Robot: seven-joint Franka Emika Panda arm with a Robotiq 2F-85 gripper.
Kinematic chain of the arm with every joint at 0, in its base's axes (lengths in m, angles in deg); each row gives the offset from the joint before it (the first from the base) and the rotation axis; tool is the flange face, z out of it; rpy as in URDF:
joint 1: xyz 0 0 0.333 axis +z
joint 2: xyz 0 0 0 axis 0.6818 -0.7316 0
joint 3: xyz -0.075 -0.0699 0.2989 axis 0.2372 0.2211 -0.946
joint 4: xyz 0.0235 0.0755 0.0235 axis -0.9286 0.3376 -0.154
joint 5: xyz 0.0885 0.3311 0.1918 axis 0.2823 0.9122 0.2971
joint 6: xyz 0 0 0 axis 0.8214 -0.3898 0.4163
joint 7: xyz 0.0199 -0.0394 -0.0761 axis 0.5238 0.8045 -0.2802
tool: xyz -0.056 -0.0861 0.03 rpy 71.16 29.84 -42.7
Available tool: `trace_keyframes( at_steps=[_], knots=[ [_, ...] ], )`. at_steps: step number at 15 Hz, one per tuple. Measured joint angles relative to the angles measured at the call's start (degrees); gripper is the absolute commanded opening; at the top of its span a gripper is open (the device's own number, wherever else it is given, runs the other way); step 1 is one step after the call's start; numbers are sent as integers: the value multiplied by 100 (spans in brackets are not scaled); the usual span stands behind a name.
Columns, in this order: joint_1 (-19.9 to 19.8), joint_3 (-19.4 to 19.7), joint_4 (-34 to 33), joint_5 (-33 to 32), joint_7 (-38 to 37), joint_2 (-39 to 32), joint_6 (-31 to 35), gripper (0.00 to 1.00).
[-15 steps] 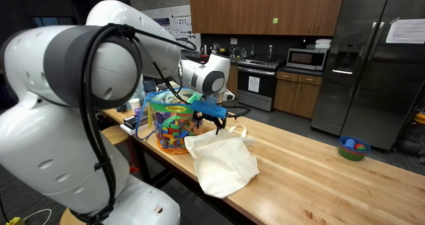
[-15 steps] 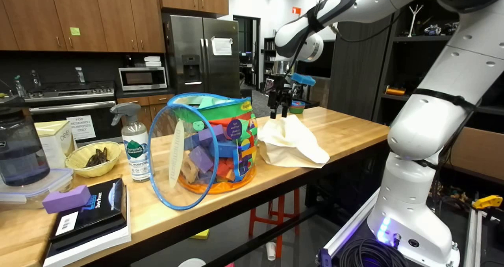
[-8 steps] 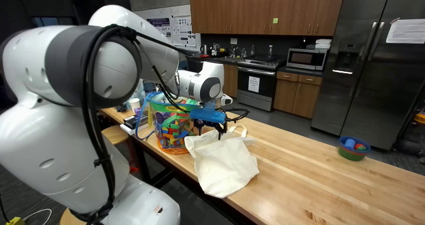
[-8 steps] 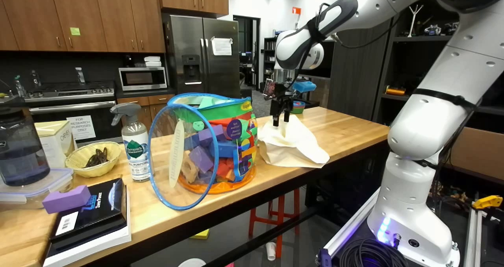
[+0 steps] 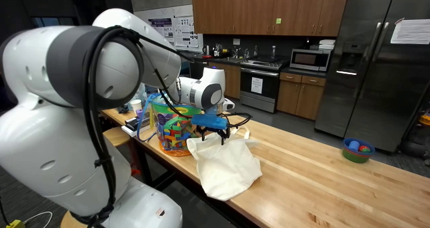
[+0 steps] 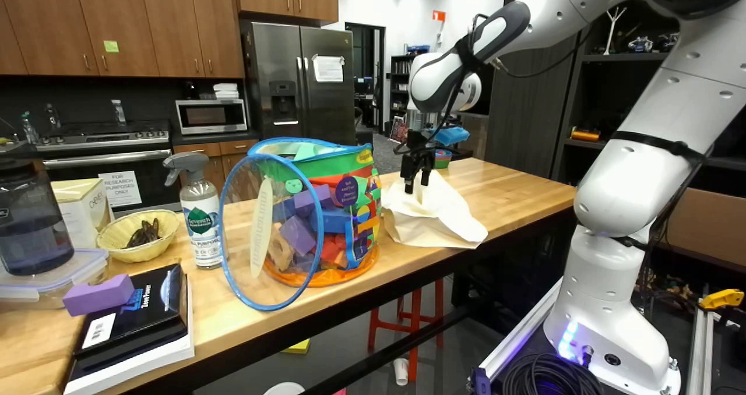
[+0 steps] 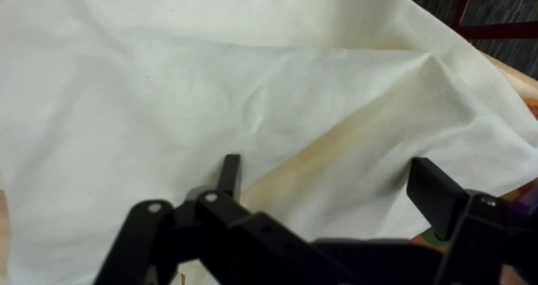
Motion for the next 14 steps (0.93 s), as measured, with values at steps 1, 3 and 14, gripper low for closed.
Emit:
trace_keyframes(
  at_steps=[1,3,14],
  knots=[
    [3,-14,19,0,-1,-2,43,83],
    [27,-36,51,-1,-1,-6,124,68],
    [-20,52,-453,-855,109,11,659,0]
  ],
)
